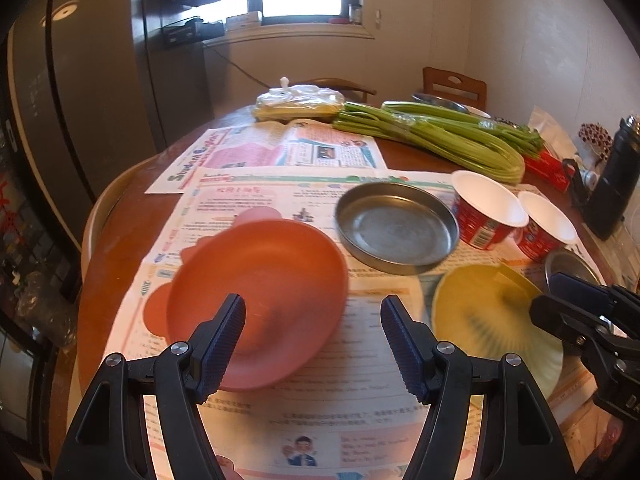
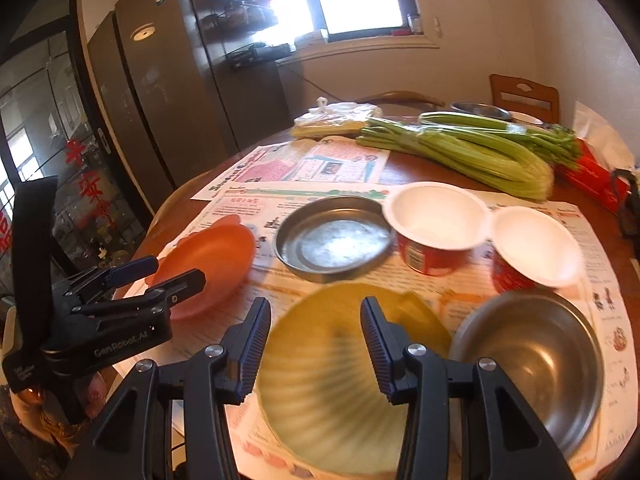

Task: Organize plates and bowls
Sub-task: 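Grasp the rim of the yellow scalloped plate with the left gripper, then lift the yellow plate and carry it over the orange plate, then lower the yellow plate onto the orange plate and open the left gripper, then grasp the rim of the small steel tray with the left gripper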

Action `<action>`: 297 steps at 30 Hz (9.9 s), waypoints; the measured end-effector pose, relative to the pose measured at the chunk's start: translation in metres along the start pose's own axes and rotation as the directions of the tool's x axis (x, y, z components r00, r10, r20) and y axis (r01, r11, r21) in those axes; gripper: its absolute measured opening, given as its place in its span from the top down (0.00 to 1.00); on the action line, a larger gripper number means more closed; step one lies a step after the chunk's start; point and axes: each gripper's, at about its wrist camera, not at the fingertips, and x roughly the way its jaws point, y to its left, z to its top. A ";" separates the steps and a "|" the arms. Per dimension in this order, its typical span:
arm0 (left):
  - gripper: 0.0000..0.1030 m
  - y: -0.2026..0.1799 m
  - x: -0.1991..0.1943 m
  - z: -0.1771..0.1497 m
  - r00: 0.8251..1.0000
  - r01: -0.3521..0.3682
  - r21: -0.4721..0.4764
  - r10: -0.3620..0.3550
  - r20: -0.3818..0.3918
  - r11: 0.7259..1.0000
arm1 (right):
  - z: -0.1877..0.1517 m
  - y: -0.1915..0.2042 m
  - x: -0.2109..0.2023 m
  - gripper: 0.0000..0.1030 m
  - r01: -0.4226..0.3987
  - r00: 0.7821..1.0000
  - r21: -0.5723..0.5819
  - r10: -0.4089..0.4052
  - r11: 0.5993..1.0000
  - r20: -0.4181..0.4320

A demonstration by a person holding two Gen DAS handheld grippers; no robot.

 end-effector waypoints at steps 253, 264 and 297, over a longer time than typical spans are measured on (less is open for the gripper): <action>0.32 0.041 -0.018 0.039 0.995 0.086 -0.018 -0.085 0.054 0.996 | 0.013 0.005 0.008 0.46 0.061 0.995 0.156 -0.073 0.986 0.069; 0.32 0.007 0.053 0.091 0.986 0.156 0.019 -0.155 -0.056 0.988 | 0.023 -0.020 0.039 0.46 0.110 0.994 0.222 -0.113 0.969 0.003; 0.55 -0.026 0.167 0.105 0.954 0.149 0.136 -0.106 -0.281 0.979 | 0.041 -0.034 0.137 0.46 0.139 0.985 0.222 -0.110 0.965 -0.136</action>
